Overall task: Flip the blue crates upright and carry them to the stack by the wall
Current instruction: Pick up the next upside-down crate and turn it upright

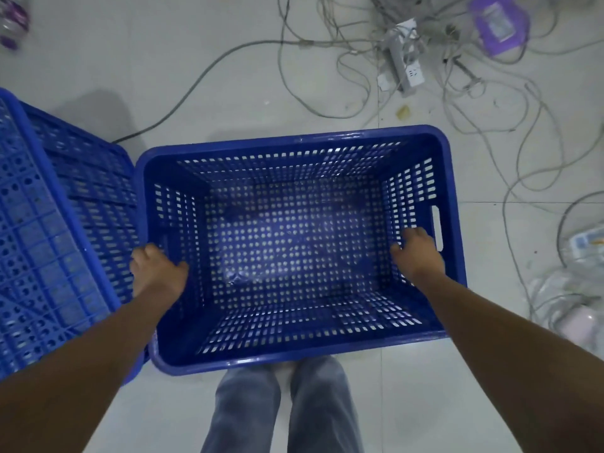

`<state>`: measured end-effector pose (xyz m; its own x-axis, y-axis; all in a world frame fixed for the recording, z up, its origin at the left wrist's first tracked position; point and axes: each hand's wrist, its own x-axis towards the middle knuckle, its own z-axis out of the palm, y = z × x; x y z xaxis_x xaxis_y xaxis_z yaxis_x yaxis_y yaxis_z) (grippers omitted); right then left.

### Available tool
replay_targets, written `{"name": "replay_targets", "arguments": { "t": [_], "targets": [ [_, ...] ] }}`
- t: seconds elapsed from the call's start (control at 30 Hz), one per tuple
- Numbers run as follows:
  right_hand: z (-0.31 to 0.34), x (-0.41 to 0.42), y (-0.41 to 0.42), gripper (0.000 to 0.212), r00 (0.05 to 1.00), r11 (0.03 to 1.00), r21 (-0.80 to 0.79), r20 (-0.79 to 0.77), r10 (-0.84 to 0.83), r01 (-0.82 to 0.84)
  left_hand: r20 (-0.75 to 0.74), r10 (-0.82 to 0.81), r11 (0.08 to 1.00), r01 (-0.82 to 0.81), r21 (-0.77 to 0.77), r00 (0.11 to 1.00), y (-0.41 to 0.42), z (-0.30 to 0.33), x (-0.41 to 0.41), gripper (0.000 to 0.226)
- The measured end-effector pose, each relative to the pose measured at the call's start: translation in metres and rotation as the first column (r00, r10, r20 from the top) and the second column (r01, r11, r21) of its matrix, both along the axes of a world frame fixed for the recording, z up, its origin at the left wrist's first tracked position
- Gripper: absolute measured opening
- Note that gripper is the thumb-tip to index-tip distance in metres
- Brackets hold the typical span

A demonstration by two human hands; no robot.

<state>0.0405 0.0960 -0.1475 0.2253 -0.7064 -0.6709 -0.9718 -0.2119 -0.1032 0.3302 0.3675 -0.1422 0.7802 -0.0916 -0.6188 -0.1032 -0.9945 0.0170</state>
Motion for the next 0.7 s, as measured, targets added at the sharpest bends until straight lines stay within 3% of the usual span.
{"name": "replay_targets", "arguments": {
  "t": [0.13, 0.27, 0.37, 0.5, 0.57, 0.7],
  "targets": [
    [0.006, -0.01, -0.043, 0.053, 0.992, 0.981, -0.153, -0.002, -0.125, 0.124, 0.027, 0.193, 0.981, -0.193, -0.025, 0.981, -0.008, -0.011, 0.011, 0.077],
    [-0.002, -0.015, -0.06, 0.05, 0.989, 0.968, -0.212, 0.084, -0.118, 0.133, 0.002, 0.463, 0.885, -0.462, -0.054, 0.887, -0.013, -0.019, 0.032, 0.059],
    [-0.013, -0.016, -0.064, 0.055, 0.91, 0.875, -0.266, 0.214, -0.356, 0.405, -0.055, 0.53, 0.842, -0.532, -0.088, 0.846, -0.008, -0.026, 0.043, 0.053],
    [-0.028, -0.028, -0.073, 0.056, 0.766, 0.768, -0.024, 0.093, -0.636, 0.64, -0.129, 0.583, 0.791, -0.597, -0.133, 0.802, -0.002, -0.026, 0.045, 0.064],
    [-0.027, -0.032, -0.077, 0.053, 0.741, 0.748, 0.065, 0.1, -0.664, 0.661, -0.171, 0.618, 0.756, -0.64, -0.139, 0.768, 0.004, -0.026, 0.047, 0.065],
    [-0.02, -0.045, -0.077, 0.056, 0.735, 0.745, 0.079, 0.122, -0.667, 0.662, -0.242, 0.632, 0.723, -0.673, -0.16, 0.736, 0.016, -0.021, 0.051, 0.068]
  ]
}}
